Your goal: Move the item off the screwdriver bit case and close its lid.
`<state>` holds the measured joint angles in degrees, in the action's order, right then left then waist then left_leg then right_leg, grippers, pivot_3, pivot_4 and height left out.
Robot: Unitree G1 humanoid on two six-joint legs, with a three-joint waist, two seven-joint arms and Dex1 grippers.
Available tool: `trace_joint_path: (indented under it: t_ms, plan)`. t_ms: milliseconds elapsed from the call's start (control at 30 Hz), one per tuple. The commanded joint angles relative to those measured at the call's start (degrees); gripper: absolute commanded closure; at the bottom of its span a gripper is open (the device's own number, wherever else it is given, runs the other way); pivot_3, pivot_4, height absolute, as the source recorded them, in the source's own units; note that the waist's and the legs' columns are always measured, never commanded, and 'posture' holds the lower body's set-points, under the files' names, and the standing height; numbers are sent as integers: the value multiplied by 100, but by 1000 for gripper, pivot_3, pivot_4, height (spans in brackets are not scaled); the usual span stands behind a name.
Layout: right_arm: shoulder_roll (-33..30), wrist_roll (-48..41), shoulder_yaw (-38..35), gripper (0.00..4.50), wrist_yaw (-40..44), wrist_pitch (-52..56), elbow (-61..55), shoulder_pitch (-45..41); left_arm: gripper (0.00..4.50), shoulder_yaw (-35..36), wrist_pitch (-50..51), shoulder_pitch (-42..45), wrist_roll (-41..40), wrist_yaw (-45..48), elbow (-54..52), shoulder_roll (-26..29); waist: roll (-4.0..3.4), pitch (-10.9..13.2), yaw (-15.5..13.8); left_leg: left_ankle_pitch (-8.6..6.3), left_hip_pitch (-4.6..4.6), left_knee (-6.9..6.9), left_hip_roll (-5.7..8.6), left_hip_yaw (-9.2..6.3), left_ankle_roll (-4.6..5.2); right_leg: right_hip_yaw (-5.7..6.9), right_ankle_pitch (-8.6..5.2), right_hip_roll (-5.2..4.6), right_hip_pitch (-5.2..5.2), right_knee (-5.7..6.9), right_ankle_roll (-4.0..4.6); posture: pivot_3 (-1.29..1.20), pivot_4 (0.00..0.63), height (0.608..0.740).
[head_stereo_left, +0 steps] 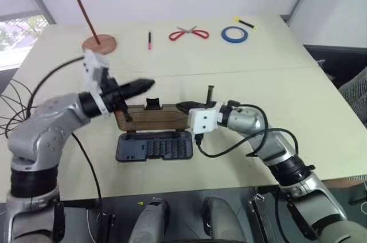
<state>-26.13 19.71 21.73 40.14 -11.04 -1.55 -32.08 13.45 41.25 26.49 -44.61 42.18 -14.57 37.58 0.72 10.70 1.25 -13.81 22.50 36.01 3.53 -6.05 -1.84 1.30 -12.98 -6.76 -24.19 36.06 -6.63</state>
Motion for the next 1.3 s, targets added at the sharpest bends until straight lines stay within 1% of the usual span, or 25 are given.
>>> trace_joint_path:
  t_ms: [33, 200, 400, 533, 700, 1067, 1167, 1200, 1233, 1300]
  plan:
    - [69, -52, 13, 4488, -10, -142, -96, -101, 4500, 168, -292, 6, 281, -96, 246, 59, 0, 0, -9, 1, 0, 0, 0, 0, -2, 0, 0, 0, 0, 0, 0, 0, 150, 740]
    - [72, -48, 3, 4488, 11, -165, -82, -113, 4500, 225, -826, -222, 791, -28, 1147, 89, 0, 0, -7, 1, 0, 0, 0, 1, -2, 0, 0, 0, 0, -1, 1, 0, 150, 740]
    - [75, -36, -2, 4488, 15, -155, -85, -114, 4500, 229, -1070, -471, 1008, 261, 1713, 143, 1, 0, -27, 1, 2, 1, 0, 1, -2, 0, 1, 0, -1, -1, 1, 0, 150, 740]
    - [64, -35, -20, 4488, 16, -148, -86, -115, 4500, 124, -1037, -663, 1022, 527, 1797, 132, 1, 0, -22, 1, 2, 0, -2, 1, -2, 0, 1, 0, -2, -1, 1, 0, 150, 740]
    - [44, -11, -13, 4488, 56, -95, -105, -120, 4500, 22, -758, -783, 908, 814, 1736, 110, 1, 0, -26, 1, 2, 1, -2, 0, -2, 0, 1, 0, -1, -1, 1, 0, 150, 740]
    - [33, 4, -6, 4488, 90, -99, -79, -130, 4500, -15, -758, -788, 997, 834, 1721, 62, 2, 0, -28, 1, 1, 1, -2, 1, -2, 0, 1, 0, 0, -1, 1, 0, 150, 740]
    - [28, 31, -8, 3573, 84, -93, -56, -158, 4500, -23, -783, -788, 1022, 839, 1728, 62, 1, 0, -28, 1, 1, 1, -2, 1, -2, 0, 1, 0, 0, -1, 1, 0, 150, 740]
    - [7, 33, -10, 3073, 107, -89, -55, -173, 4500, -35, -792, -788, 1035, 842, 1726, 58, 1, 0, -28, 1, 1, 1, -2, 1, -2, 0, 1, 0, 0, -1, 1, 0, 150, 740]
    - [-16, 40, -17, 2444, 124, -84, -59, -194, 4500, -44, -800, -789, 1044, 843, 1724, 51, 1, 0, -28, 1, 1, 1, -2, 1, -2, 0, 1, -1, 0, -1, 1, 0, 150, 740]
    - [-67, 56, -36, 1537, 172, -60, -71, -236, 4500, -59, -802, -791, 1051, 851, 1714, 35, 1, 0, -28, 1, 1, 1, -2, 1, -2, 0, 1, -1, 0, -1, 1, 0, 150, 740]
